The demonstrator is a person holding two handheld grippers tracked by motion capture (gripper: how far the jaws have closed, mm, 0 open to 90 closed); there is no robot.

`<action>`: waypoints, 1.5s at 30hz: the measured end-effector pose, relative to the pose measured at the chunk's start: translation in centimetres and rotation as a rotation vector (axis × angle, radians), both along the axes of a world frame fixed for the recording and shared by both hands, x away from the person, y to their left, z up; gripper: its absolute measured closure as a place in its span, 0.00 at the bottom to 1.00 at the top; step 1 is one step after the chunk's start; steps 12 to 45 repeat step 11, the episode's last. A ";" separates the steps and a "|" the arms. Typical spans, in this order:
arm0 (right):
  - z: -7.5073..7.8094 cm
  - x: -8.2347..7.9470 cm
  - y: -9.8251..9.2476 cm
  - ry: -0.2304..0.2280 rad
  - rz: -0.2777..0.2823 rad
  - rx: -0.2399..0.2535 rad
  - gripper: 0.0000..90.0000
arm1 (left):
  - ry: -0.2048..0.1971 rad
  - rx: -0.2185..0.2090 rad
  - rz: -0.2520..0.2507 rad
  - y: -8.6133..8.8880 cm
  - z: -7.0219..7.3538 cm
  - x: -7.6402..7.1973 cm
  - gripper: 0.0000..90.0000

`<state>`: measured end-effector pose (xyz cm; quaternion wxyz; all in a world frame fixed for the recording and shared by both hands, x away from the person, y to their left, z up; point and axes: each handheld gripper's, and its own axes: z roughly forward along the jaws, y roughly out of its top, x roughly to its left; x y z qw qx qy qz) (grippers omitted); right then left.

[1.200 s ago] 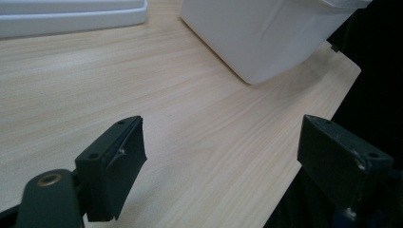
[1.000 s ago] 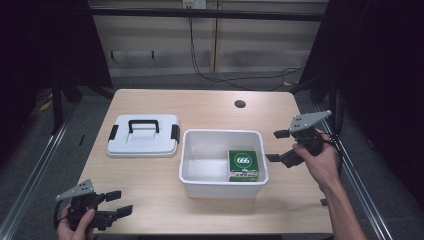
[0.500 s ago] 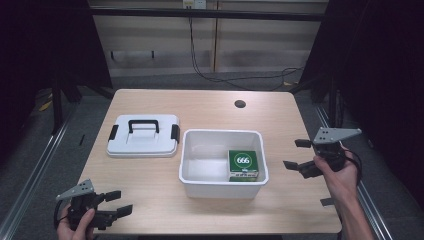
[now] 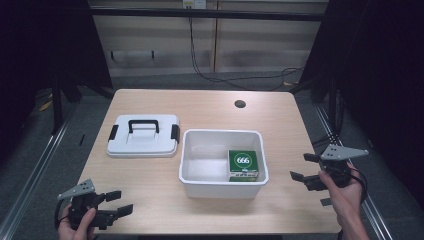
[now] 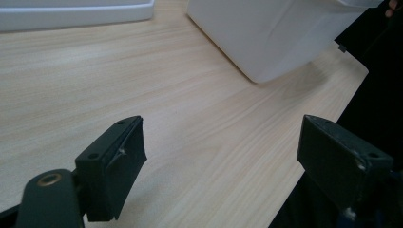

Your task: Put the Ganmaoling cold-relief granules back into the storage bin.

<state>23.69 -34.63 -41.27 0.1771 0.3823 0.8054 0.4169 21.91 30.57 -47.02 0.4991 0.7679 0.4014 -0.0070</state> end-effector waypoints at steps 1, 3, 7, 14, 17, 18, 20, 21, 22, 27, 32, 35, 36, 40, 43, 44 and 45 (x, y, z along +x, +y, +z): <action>-0.5 -0.3 -0.4 0.001 -0.012 0.009 0.16 | 0.000 -0.005 0.003 0.0 0.0 0.0 0.18; -1.0 -0.7 -0.7 -0.012 -0.045 0.019 0.16 | -0.001 -0.007 0.006 0.1 0.0 0.0 0.18; -2.6 -1.0 -1.6 0.008 -0.092 0.009 0.15 | 0.007 -0.005 0.004 0.1 0.0 0.1 0.18; -4.1 -1.0 -2.1 0.046 -0.118 -0.004 0.15 | 0.011 -0.004 0.002 0.1 0.0 0.1 0.18; -4.1 -1.0 -2.1 0.046 -0.118 -0.004 0.15 | 0.011 -0.004 0.002 0.1 0.0 0.1 0.18; -4.1 -1.0 -2.1 0.046 -0.118 -0.004 0.15 | 0.011 -0.004 0.002 0.1 0.0 0.1 0.18; -4.1 -1.0 -2.1 0.046 -0.118 -0.004 0.15 | 0.011 -0.004 0.002 0.1 0.0 0.1 0.18; -4.1 -1.0 -2.1 0.046 -0.118 -0.004 0.15 | 0.011 -0.004 0.002 0.1 0.0 0.1 0.18; -4.1 -1.0 -2.1 0.046 -0.118 -0.004 0.15 | 0.011 -0.004 0.002 0.1 0.0 0.1 0.18; -4.1 -1.0 -2.1 0.046 -0.118 -0.004 0.15 | 0.011 -0.004 0.002 0.1 0.0 0.1 0.18; -4.1 -1.0 -2.1 0.046 -0.118 -0.004 0.15 | 0.011 -0.004 0.002 0.1 0.0 0.1 0.18; -4.1 -1.0 -2.1 0.046 -0.118 -0.004 0.15 | 0.011 -0.004 0.002 0.1 0.0 0.1 0.18; -4.1 -1.0 -2.1 0.046 -0.118 -0.004 0.15 | 0.011 -0.004 0.002 0.1 0.0 0.1 0.18; -4.1 -1.0 -2.1 0.046 -0.118 -0.004 0.15 | 0.011 -0.004 0.002 0.1 0.0 0.1 0.18; -4.1 -1.0 -2.1 0.046 -0.118 -0.004 0.15 | 0.011 -0.004 0.002 0.1 0.0 0.1 0.18; -4.1 -1.0 -2.1 0.046 -0.118 -0.004 0.15 | 0.011 -0.004 0.002 0.1 0.0 0.1 0.18; -4.1 -1.0 -2.1 0.046 -0.118 -0.004 0.15 | 0.011 -0.004 0.002 0.1 0.0 0.1 0.18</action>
